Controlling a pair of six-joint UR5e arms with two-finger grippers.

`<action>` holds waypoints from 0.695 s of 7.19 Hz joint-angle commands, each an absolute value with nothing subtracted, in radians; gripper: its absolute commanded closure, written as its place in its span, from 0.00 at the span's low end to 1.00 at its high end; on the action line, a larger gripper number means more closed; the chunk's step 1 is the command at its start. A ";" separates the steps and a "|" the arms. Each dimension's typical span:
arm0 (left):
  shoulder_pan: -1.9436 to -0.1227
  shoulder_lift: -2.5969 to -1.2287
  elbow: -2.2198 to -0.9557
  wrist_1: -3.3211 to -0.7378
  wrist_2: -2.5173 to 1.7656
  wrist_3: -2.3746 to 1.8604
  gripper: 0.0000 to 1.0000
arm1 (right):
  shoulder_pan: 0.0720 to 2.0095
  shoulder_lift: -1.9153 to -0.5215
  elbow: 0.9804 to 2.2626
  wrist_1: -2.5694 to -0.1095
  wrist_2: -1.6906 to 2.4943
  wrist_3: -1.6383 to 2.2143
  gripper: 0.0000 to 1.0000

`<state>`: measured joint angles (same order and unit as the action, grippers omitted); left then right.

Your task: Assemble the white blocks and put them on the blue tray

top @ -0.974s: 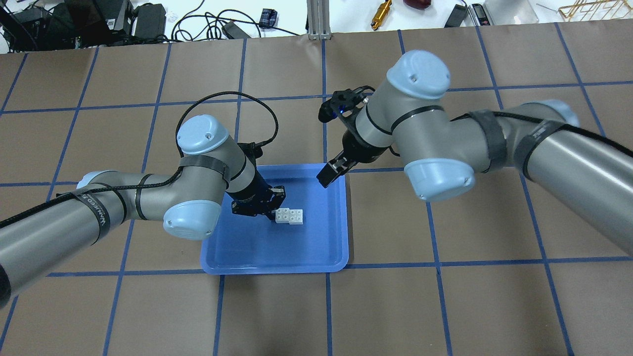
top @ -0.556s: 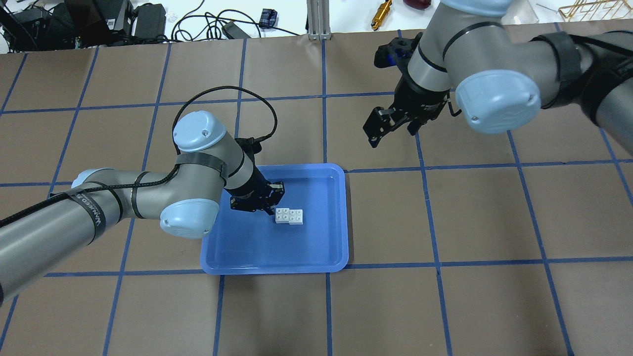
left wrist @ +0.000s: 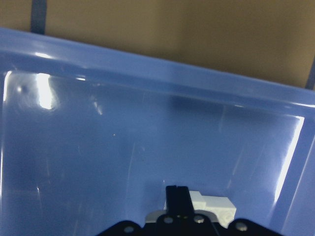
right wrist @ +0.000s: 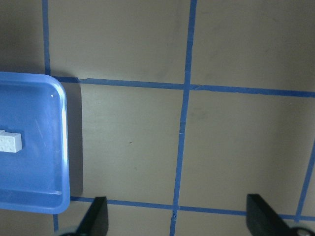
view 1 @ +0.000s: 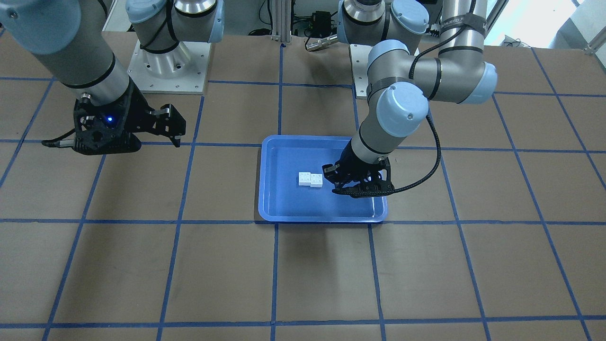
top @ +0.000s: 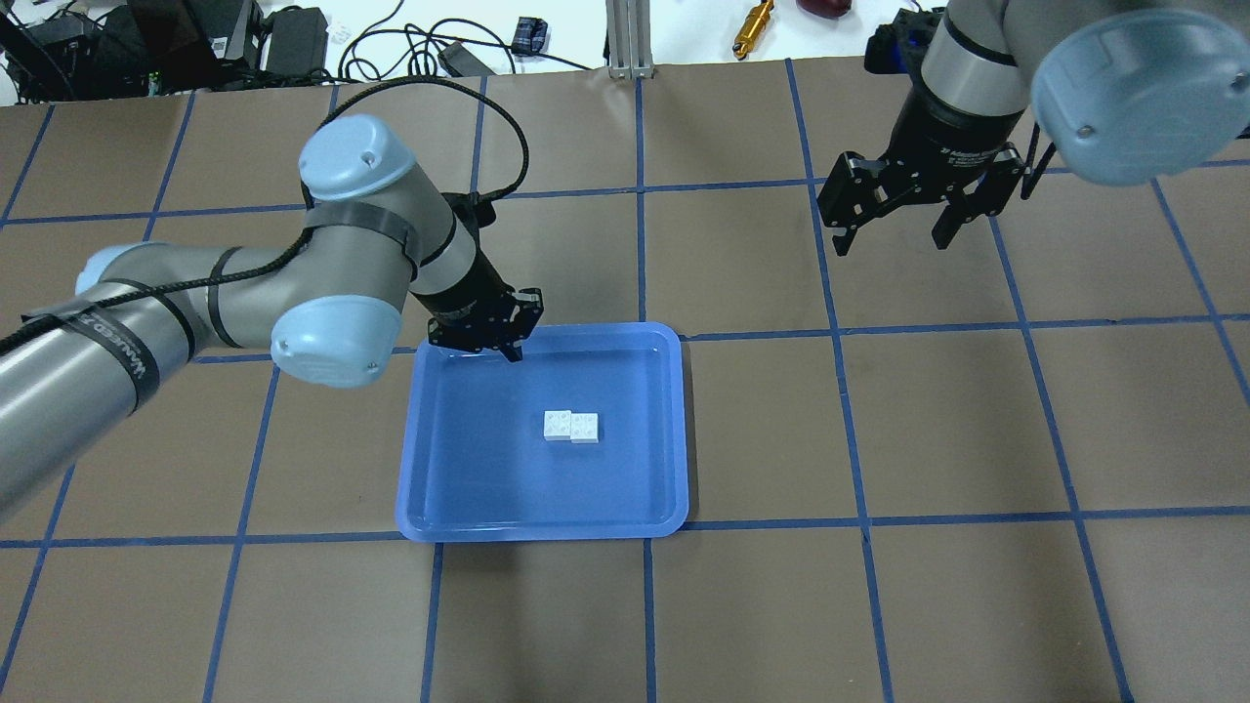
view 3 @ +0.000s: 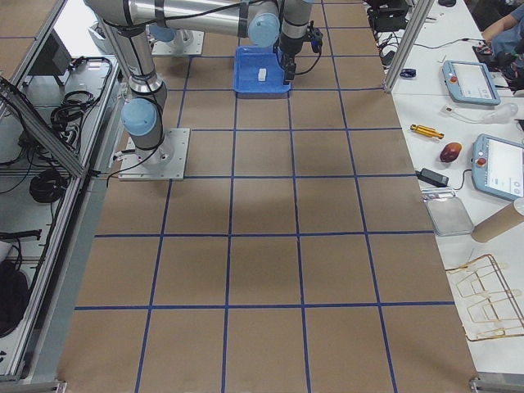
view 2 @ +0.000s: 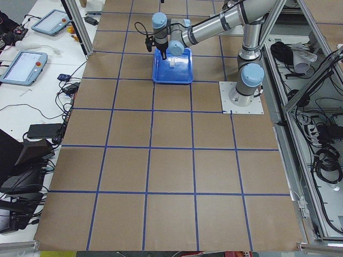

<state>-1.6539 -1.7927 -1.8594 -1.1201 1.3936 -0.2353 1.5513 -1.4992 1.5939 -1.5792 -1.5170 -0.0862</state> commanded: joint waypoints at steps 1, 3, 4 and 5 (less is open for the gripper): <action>-1.609 -1.773 -1.677 -1.371 1.457 -0.117 0.90 | 1.539 -1.555 1.592 -1.514 -1.539 -0.074 0.00; -1.579 -1.753 -1.626 -1.408 1.479 -0.054 0.89 | 1.543 -1.571 1.595 -1.483 -1.542 0.021 0.00; -1.566 -1.728 -1.618 -1.436 1.502 -0.011 0.86 | 1.543 -1.572 1.595 -1.488 -1.542 0.023 0.00; -1.559 -1.698 -1.618 -1.436 1.528 0.059 0.79 | 1.543 -1.572 1.594 -1.488 -1.543 0.021 0.00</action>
<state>-1.5711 -1.7303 -1.6253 -1.4225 1.4986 -0.0124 1.5430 -1.5707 1.5946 -1.4884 -1.5417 0.0148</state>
